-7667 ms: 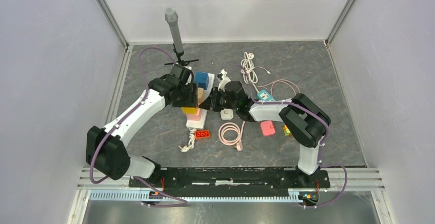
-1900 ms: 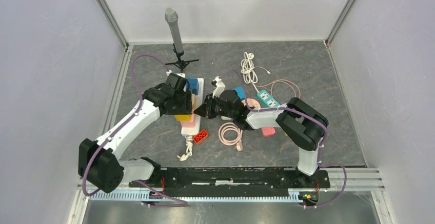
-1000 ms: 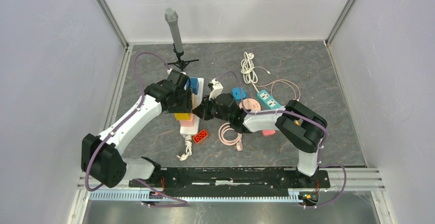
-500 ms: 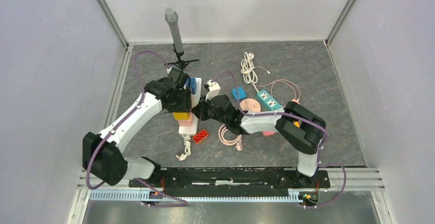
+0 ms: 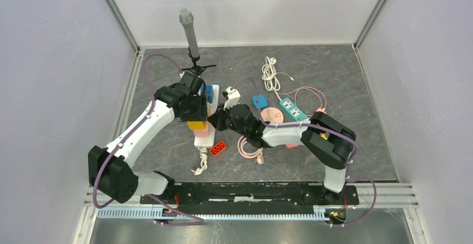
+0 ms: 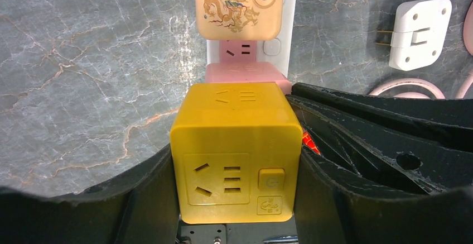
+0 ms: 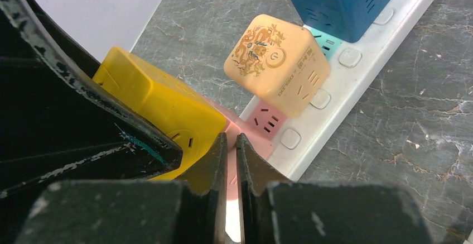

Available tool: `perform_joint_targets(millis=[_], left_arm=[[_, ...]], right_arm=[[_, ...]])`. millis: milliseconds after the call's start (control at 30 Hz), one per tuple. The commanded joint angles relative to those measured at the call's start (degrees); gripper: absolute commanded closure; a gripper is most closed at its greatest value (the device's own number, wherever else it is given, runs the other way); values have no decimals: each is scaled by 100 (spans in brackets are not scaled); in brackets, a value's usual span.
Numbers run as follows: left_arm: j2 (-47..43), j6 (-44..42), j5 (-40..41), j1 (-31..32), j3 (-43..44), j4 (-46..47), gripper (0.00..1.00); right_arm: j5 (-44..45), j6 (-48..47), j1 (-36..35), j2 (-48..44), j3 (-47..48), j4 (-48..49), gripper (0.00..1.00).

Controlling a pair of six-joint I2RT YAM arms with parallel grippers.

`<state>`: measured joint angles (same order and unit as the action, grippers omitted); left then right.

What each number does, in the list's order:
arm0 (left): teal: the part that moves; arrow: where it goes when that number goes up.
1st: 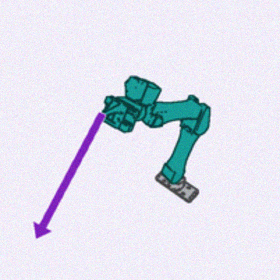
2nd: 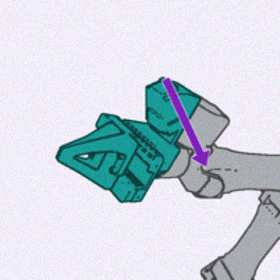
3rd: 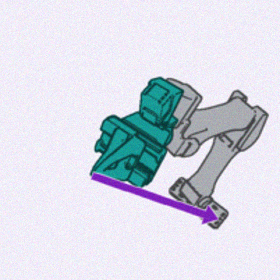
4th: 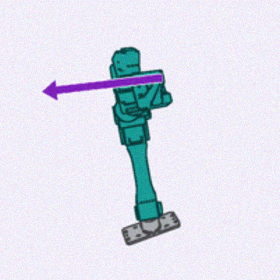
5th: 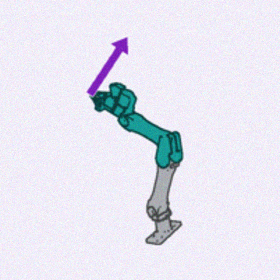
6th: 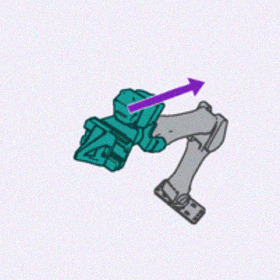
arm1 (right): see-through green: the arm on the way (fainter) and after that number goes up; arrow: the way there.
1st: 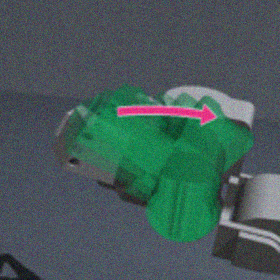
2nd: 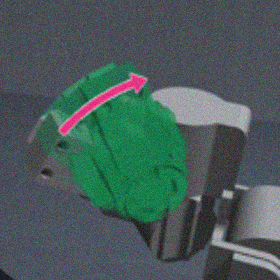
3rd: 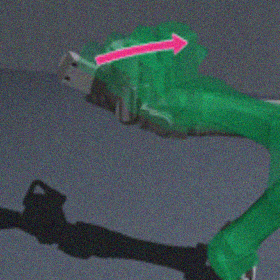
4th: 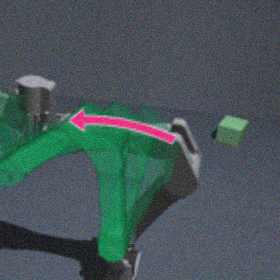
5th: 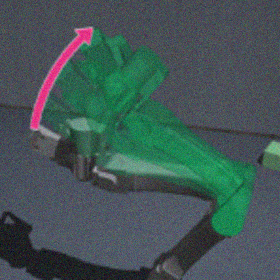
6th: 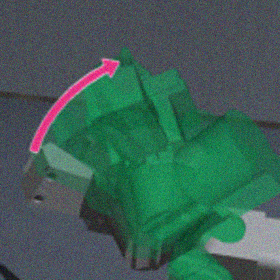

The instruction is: Pull the plug off the socket

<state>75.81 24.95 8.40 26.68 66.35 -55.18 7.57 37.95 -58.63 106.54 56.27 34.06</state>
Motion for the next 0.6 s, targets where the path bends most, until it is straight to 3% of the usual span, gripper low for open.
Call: perform_joint_targets(millis=[0, 233, 567], left_arm=[[-455, 239, -562, -13, 33, 1007, 73], [-435, 296, -508, -13, -297, 1187, 73], [-460, 148, -444, -47, 128, 1036, 74]], right_arm=[[-194, -239, -71, 253, -378, -1021, 87], [-482, -165, -72, 311, -376, -1059, 83], [-488, -144, -69, 439, -259, -1275, 82]])
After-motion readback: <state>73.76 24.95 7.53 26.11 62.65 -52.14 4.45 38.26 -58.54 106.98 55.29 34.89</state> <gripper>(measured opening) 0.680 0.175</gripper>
